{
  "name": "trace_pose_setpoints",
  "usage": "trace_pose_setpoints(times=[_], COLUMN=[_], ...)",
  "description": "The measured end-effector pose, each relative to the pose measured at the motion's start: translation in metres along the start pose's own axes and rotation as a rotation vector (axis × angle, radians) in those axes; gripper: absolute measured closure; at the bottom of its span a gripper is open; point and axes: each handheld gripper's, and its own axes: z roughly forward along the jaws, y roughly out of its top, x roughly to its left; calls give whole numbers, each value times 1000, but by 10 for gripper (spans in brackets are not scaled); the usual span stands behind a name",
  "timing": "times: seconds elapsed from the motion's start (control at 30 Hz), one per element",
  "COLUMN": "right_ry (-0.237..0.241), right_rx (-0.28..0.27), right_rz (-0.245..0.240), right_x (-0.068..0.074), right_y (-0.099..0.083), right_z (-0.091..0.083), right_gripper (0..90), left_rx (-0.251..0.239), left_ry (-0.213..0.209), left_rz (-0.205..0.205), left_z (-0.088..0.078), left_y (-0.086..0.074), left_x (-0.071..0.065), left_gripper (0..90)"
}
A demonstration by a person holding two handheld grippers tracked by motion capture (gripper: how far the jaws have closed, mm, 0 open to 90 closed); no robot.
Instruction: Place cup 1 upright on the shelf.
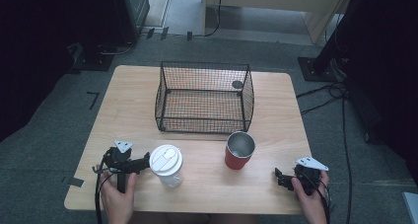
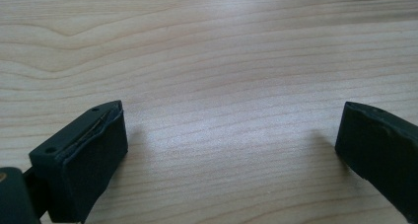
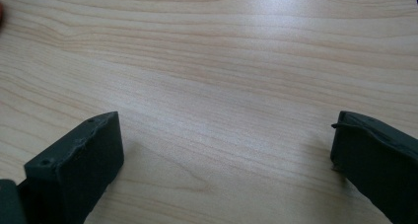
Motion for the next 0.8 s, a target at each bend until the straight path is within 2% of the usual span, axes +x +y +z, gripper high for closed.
trace_pose_setpoints(times=[0.17, 0.3, 0.4, 0.8], right_ry=[-6, -43, -18, 55], right_rx=[-1, -1, -12, -60], right_rz=[6, 17, 17, -55], right_x=[1, 5, 12, 50], right_y=[-1, -4, -1, 15], right_z=[-1, -6, -12, -28], right_gripper=[0, 0, 0, 0], left_rx=[0, 1, 1, 1], left_ry=[0, 0, 0, 0], left_rz=[1, 1, 1, 2], left_z=[0, 0, 0, 0], left_y=[0, 0, 0, 0], left_x=[0, 0, 0, 0], left_gripper=[1, 1, 1, 1])
